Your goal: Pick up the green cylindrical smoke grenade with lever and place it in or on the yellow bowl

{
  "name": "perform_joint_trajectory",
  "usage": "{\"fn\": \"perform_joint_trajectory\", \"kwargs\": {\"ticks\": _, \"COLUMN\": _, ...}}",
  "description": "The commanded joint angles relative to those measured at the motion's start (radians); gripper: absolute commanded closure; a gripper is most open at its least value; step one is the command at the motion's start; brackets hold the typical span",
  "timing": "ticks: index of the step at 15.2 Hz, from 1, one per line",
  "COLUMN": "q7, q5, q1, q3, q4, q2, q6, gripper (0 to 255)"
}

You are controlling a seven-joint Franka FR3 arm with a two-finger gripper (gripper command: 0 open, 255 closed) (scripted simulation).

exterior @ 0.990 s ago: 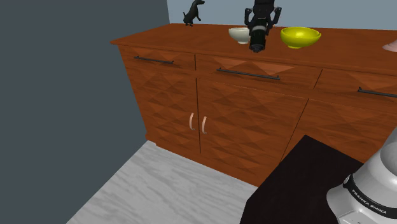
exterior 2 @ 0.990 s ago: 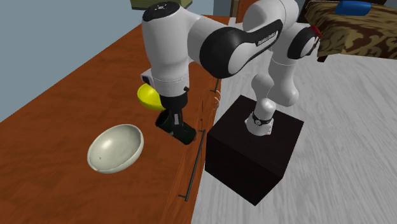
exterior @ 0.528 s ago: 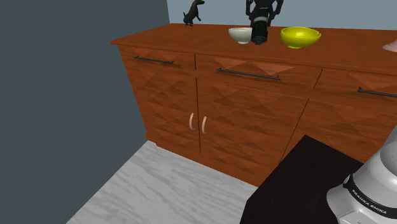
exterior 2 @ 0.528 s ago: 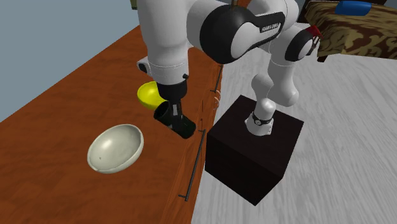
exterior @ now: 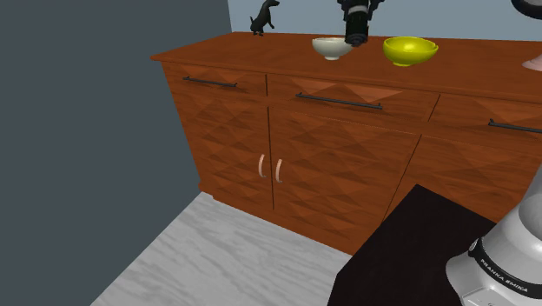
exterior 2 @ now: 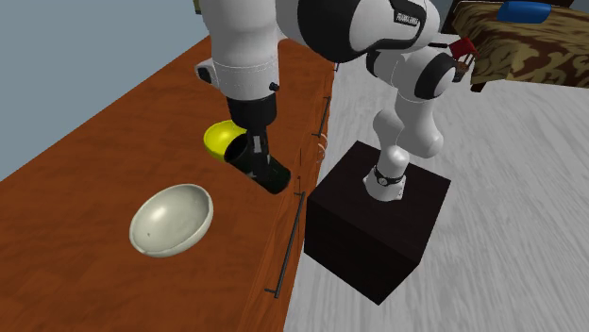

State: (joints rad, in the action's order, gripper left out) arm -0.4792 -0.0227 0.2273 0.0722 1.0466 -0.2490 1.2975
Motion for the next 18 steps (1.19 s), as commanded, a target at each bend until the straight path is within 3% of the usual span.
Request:
{"fn": "perform_joint_trajectory", "kwargs": {"ticks": 1, "q7": 0.003, "q5": -0.003, "q1": 0.004, "q3": 0.001, "q4": -0.075, "q2": -0.03, "q6": -0.045, "gripper": 255}}
{"fn": "perform_joint_trajectory", "kwargs": {"ticks": 4, "q7": 0.004, "q5": -0.007, "q1": 0.009, "q3": 0.002, "q4": -0.177, "q2": -0.073, "q6": -0.104, "gripper": 255}}
{"fn": "perform_joint_trajectory", "kwargs": {"ticks": 11, "q7": 0.168, "q5": -0.022, "q1": 0.127, "q3": 0.055, "q4": -0.153, "q2": -0.053, "q6": -0.103, "gripper": 255}}
{"fn": "perform_joint_trajectory", "kwargs": {"ticks": 18, "q7": 0.333, "q5": -0.054, "q1": 0.266, "q3": 0.103, "q4": -0.287, "q2": -0.133, "q6": -0.159, "gripper": 255}}
